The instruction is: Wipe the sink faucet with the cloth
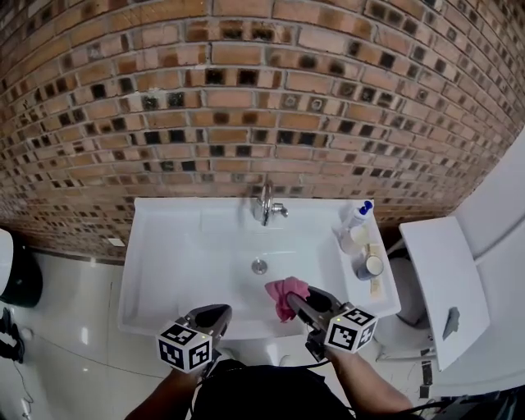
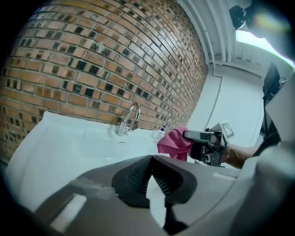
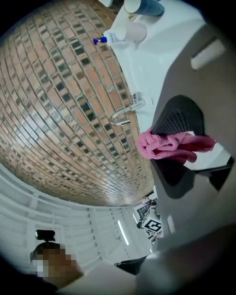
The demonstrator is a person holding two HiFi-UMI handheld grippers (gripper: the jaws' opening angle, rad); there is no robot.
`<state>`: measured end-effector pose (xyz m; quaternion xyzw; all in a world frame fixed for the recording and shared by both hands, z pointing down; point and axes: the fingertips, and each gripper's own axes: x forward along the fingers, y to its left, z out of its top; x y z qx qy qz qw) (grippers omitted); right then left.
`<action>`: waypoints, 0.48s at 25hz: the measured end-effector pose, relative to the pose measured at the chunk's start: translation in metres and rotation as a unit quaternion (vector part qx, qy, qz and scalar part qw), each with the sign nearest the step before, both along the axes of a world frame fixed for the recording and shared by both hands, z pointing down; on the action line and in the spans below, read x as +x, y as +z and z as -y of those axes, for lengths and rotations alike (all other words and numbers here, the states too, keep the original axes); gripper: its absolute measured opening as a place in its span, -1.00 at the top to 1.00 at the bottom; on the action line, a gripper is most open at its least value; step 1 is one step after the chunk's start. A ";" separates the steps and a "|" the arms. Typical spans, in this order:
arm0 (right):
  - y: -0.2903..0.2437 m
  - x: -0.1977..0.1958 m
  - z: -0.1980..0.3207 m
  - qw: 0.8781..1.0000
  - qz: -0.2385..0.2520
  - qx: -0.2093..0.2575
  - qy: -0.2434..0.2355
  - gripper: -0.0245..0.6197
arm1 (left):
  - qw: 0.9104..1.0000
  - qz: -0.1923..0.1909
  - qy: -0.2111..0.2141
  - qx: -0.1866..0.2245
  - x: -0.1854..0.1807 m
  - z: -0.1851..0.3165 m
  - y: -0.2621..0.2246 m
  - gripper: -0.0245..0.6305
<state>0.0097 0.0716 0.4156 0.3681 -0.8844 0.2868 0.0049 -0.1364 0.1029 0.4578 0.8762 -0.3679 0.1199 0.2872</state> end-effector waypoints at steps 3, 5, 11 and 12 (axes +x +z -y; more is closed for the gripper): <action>-0.005 0.014 -0.011 1.000 0.000 0.004 -0.014 0.47 | 1.000 0.000 -0.012 -0.004 0.014 -0.003 0.000 0.91; -0.006 0.021 -0.018 1.000 -0.007 0.011 -0.024 0.47 | 1.000 0.000 -0.018 -0.003 0.023 -0.004 -0.002 0.91; 0.000 0.037 -0.047 0.999 -0.019 0.013 -0.045 0.47 | 0.999 0.005 -0.035 -0.006 0.036 -0.017 -0.003 0.91; 0.001 0.039 -0.051 0.999 -0.018 0.011 -0.048 0.47 | 0.999 0.007 -0.038 -0.009 0.036 -0.019 -0.002 0.91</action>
